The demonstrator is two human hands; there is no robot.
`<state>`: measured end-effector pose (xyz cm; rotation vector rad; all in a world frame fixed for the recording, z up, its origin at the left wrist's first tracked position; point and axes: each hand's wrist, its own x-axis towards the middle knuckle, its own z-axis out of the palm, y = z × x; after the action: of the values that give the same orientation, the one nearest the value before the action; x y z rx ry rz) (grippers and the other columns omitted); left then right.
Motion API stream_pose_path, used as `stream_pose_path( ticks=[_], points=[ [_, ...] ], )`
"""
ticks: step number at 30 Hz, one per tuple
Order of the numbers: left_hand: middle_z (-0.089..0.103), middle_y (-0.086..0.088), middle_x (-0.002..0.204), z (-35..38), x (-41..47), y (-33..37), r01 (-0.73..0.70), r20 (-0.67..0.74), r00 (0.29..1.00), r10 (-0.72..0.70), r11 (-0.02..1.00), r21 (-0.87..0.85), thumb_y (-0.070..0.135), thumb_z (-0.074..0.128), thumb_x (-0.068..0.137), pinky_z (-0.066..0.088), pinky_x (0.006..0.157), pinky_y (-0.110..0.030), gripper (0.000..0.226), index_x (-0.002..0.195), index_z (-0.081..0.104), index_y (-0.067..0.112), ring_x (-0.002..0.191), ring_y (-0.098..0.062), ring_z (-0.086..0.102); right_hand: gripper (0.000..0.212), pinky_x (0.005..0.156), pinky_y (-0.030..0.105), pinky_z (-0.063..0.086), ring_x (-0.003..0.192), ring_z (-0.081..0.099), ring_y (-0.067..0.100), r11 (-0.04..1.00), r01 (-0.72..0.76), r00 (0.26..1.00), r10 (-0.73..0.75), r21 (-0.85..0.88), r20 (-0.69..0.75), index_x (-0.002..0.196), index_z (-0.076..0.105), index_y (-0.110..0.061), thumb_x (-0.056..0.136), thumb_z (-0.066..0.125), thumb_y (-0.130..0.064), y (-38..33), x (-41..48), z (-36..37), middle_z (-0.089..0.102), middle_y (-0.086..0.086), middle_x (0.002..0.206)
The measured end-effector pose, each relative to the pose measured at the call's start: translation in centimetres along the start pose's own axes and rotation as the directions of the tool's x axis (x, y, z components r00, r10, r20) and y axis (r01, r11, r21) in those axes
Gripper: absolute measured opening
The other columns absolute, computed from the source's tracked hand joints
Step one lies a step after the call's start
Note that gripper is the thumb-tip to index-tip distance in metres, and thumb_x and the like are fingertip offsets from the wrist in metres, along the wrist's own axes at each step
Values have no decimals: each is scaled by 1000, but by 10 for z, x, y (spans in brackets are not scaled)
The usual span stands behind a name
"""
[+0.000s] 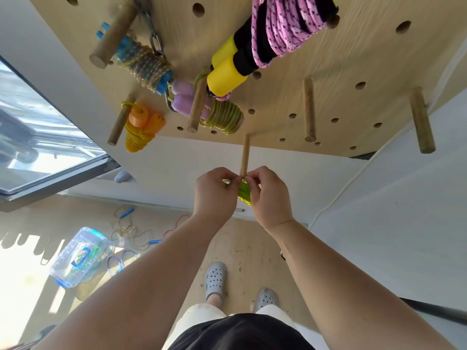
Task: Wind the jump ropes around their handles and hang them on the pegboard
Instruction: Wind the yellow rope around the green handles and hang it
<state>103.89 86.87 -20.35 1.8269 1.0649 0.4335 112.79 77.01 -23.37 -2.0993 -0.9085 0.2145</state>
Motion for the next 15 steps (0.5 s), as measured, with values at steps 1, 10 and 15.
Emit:
stream_pose_path(
  ticks=[1,10,15],
  points=[
    [69,10,72,0,1,-1,11,5,1000,-11,1000,-9,14,69,89,60,71,-43,16,76,74,22,70,-20,70,7,69,27,45,81,59,15,1000,-8,1000,8,18,14,97,62,-14,100,57,-18,1,1,-1,66,-3,90],
    [72,-4,76,-7,8,-8,15,96,995,4,981,-194,5,70,90,54,61,-22,13,81,76,13,63,-15,67,6,71,9,44,84,62,6,971,-61,995,41,229,93,95,58,-23,100,61,-22,6,6,-7,65,-5,87],
    [74,-5,84,-10,17,-17,-56,167,981,97,971,-231,0,69,90,57,68,-25,9,88,76,5,75,-17,70,7,61,10,48,88,62,8,947,-41,995,11,317,97,93,61,-21,99,61,-18,13,9,-5,67,-1,90]
  ],
)
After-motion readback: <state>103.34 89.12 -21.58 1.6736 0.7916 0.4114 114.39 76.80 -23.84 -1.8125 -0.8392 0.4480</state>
